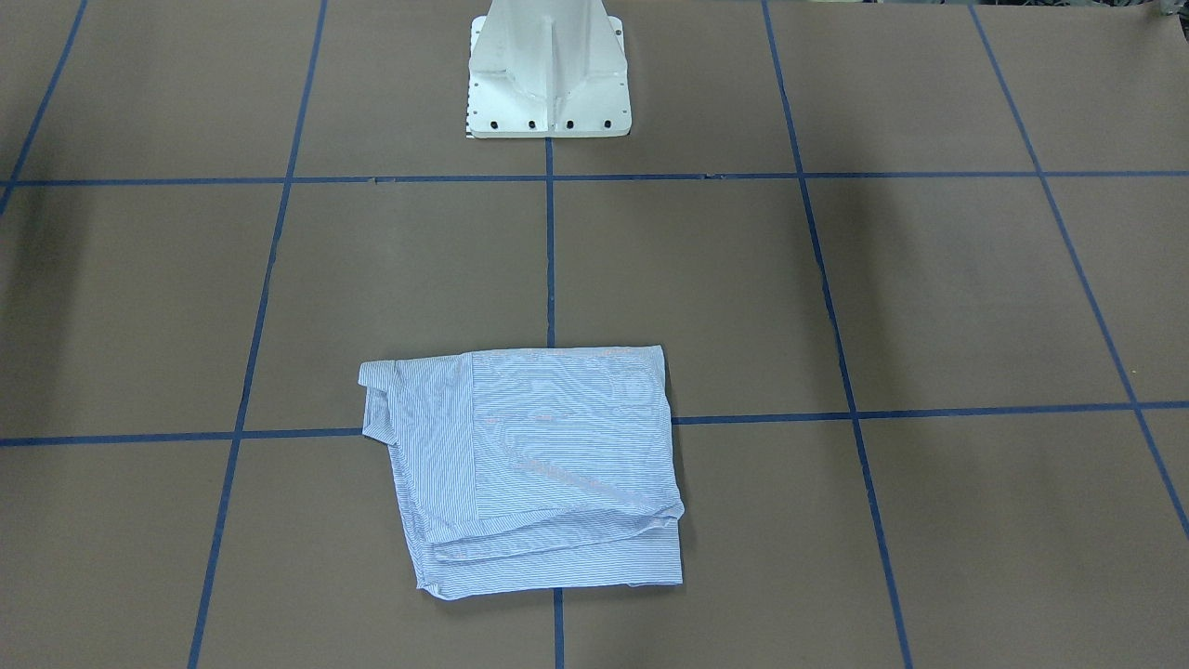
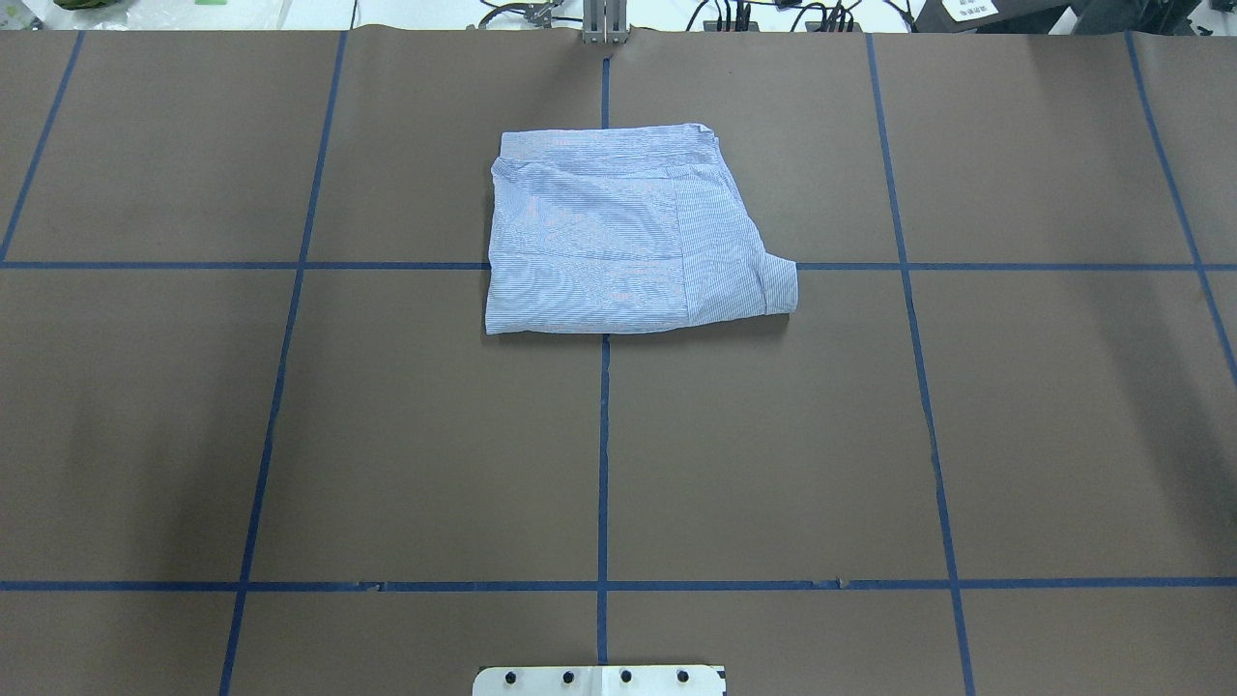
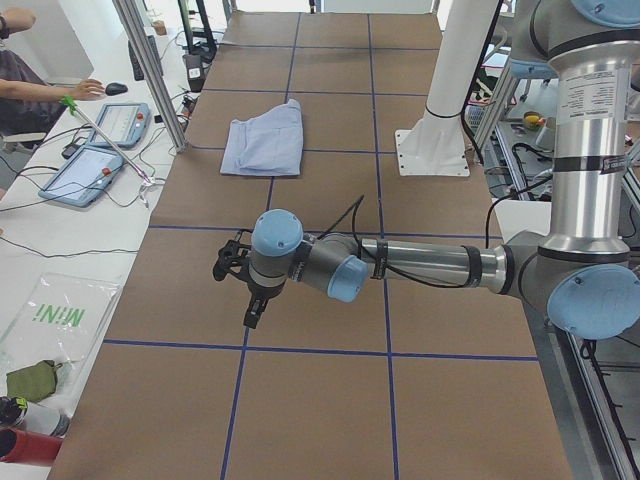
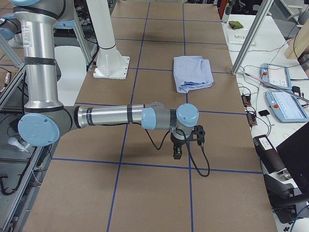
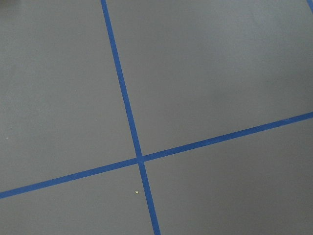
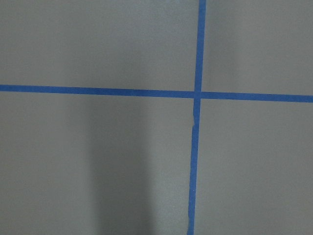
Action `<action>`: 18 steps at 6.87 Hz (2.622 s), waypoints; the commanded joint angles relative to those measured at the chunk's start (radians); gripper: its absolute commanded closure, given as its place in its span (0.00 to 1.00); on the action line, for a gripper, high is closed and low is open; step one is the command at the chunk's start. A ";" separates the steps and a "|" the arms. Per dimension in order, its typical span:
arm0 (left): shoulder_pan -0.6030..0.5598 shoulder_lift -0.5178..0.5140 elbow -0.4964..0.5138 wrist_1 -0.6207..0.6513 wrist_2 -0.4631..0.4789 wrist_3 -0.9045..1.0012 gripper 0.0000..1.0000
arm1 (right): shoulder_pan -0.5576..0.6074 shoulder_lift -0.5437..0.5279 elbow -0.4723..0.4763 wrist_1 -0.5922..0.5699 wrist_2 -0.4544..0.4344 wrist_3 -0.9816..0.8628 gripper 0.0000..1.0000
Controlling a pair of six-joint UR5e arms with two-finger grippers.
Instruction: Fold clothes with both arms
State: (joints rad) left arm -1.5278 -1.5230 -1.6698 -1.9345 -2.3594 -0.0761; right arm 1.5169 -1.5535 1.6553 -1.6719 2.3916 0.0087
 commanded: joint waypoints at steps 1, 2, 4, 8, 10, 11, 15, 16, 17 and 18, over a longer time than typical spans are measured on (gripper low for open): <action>0.000 -0.009 0.002 0.000 0.000 0.001 0.00 | -0.001 -0.010 -0.012 0.007 -0.012 0.001 0.00; 0.000 -0.011 0.002 0.000 0.000 0.002 0.00 | -0.001 -0.016 -0.014 0.006 -0.012 0.001 0.00; 0.000 -0.012 0.002 0.000 0.000 0.002 0.00 | -0.001 -0.028 -0.023 0.006 0.000 0.002 0.00; 0.000 -0.009 0.002 0.000 0.000 0.002 0.00 | -0.001 -0.040 -0.031 0.006 0.014 -0.001 0.00; 0.000 -0.003 -0.001 0.000 0.000 0.002 0.00 | -0.004 -0.089 -0.031 0.064 0.081 -0.012 0.00; 0.000 -0.005 -0.004 0.000 0.000 0.002 0.00 | -0.003 -0.129 -0.017 0.120 0.074 -0.003 0.00; 0.000 0.000 -0.013 0.000 -0.001 0.001 0.00 | 0.048 -0.082 0.016 0.158 -0.133 -0.009 0.00; 0.000 0.001 -0.011 0.000 -0.003 -0.001 0.00 | 0.014 -0.082 0.009 0.161 -0.162 -0.007 0.00; 0.000 0.001 -0.011 0.000 -0.001 -0.001 0.00 | 0.014 -0.085 0.011 0.161 -0.179 -0.012 0.00; 0.000 0.001 -0.010 0.000 0.000 -0.001 0.00 | 0.014 -0.088 0.011 0.161 -0.172 -0.009 0.00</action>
State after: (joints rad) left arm -1.5279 -1.5220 -1.6810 -1.9343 -2.3608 -0.0765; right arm 1.5343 -1.6391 1.6651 -1.5109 2.2267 -0.0009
